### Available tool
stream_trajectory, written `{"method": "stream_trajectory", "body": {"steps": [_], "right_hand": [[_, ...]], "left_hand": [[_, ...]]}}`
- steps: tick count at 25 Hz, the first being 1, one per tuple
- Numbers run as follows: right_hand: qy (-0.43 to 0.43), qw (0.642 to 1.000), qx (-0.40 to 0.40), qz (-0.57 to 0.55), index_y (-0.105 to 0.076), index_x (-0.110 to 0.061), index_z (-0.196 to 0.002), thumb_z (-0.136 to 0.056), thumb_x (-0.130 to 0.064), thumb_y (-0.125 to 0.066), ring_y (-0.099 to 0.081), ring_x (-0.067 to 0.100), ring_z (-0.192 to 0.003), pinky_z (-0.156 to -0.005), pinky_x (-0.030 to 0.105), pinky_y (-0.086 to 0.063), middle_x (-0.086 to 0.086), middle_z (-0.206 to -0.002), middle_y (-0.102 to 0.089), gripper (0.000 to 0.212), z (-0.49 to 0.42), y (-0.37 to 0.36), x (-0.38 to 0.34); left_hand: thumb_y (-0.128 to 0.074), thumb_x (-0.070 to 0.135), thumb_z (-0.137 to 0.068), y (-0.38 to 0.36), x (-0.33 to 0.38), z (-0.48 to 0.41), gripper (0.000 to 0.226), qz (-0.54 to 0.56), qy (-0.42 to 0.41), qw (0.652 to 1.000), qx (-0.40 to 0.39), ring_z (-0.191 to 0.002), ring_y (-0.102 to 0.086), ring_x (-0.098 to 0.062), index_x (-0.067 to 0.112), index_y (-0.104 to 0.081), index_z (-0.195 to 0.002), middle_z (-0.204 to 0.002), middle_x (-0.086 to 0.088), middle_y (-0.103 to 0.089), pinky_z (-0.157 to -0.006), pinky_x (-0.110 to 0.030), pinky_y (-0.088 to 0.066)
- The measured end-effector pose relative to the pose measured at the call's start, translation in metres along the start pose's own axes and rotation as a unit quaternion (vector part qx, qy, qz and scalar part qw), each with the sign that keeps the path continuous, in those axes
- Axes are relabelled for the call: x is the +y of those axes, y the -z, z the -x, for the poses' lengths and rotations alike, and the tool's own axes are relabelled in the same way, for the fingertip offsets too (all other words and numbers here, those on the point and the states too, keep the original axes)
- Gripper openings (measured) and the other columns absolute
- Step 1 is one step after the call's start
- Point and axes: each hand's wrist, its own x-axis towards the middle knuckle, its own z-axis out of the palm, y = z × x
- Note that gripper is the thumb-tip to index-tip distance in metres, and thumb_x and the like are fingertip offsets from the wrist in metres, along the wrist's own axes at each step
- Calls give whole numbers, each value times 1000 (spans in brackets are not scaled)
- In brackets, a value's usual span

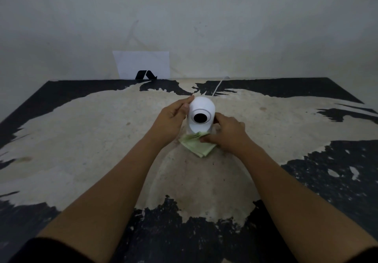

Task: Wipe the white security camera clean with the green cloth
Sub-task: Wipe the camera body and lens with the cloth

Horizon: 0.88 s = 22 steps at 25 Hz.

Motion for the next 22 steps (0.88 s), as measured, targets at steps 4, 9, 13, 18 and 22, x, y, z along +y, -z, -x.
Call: {"method": "stream_trajectory", "body": {"steps": [4,9,13,18,22], "right_hand": [[21,992,-39,-119,-58,-25,-128,-71,-29,-78,-58,10,-101,-80,23,-37,3,-119,-68,60,2,19,10],[9,996,-23,-84,-55,-24,-129,-68,-44,-77,-60,16,-102,-87,32,-44,2,-117,-68,67,2,10,8],[-51,998,39,-18,-40,-23,-132,-57,-67,-71,-54,34,-110,-95,49,-40,7,-121,-59,92,5,-22,-10],[-159,978,110,-75,-6,-20,-148,-56,-76,-65,-39,38,-128,-103,51,-29,16,-143,-39,122,7,-41,-37],[-167,978,116,-41,-11,-18,-146,-60,-68,-69,-39,37,-124,-99,48,-30,15,-140,-40,116,11,-42,-36]], "left_hand": [[-38,28,-99,0,0,1,39,12,5,1000,0,-120,-55,-17,22,-49,-135,-138,2,-54,-79,6,-37],[-38,26,-99,-1,0,1,38,12,3,1000,2,-121,-54,-18,21,-49,-135,-139,1,-53,-84,2,-40],[-37,25,-99,-2,1,1,38,19,10,1000,6,-123,-53,-17,20,-50,-134,-138,2,-53,-93,-8,-42],[-39,22,-99,-1,1,0,36,31,9,999,10,-126,-48,-10,19,-52,-133,-138,2,-54,-110,-34,-37],[-38,23,-99,0,-1,0,36,18,3,1000,4,-127,-47,-10,20,-51,-132,-138,2,-53,-111,-34,-36]]}}
